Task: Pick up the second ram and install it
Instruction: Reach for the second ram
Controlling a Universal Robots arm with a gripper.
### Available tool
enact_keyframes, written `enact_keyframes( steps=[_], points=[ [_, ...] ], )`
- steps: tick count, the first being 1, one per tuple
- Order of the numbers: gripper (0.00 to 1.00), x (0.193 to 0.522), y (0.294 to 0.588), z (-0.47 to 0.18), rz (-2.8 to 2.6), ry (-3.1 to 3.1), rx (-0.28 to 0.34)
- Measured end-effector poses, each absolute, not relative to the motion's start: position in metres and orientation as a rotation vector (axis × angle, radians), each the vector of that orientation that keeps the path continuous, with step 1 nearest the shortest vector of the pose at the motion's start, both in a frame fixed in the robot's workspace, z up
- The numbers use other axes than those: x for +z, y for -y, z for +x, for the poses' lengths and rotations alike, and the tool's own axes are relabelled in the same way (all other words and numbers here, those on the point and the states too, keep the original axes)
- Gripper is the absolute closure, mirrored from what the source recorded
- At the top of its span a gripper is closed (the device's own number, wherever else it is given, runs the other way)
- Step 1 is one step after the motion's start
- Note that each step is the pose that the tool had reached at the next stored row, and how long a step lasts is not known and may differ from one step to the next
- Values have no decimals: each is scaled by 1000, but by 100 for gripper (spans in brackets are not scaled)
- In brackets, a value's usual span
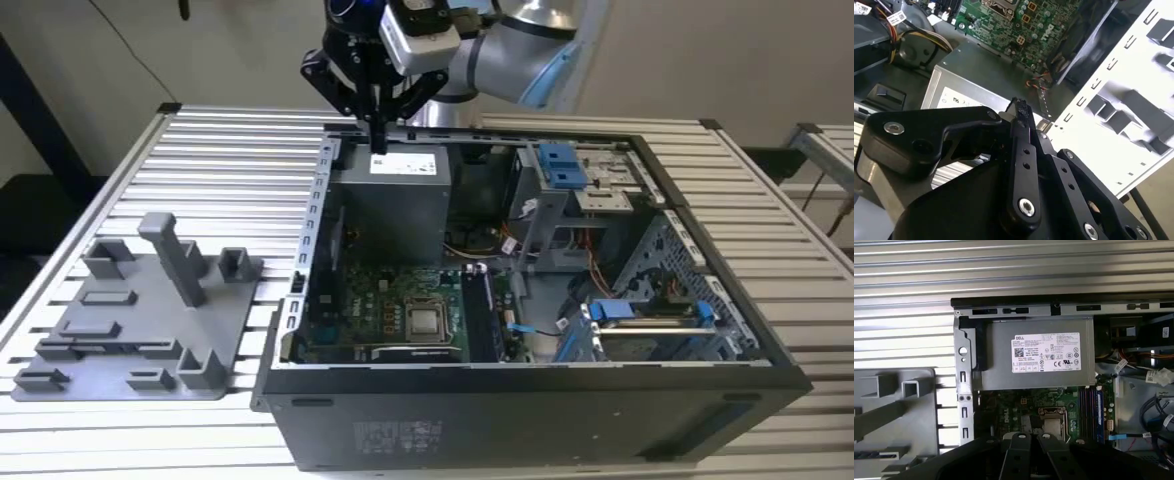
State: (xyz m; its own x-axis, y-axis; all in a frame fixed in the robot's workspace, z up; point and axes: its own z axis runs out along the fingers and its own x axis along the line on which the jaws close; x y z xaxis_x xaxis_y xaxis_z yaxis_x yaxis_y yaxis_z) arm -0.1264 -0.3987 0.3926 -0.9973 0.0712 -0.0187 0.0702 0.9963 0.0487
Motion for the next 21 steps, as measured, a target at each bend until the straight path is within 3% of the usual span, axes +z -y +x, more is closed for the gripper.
enact_keyframes(
  steps=[21],
  points=[
    [89,392,399,-141,111,-3123,75]
  ],
)
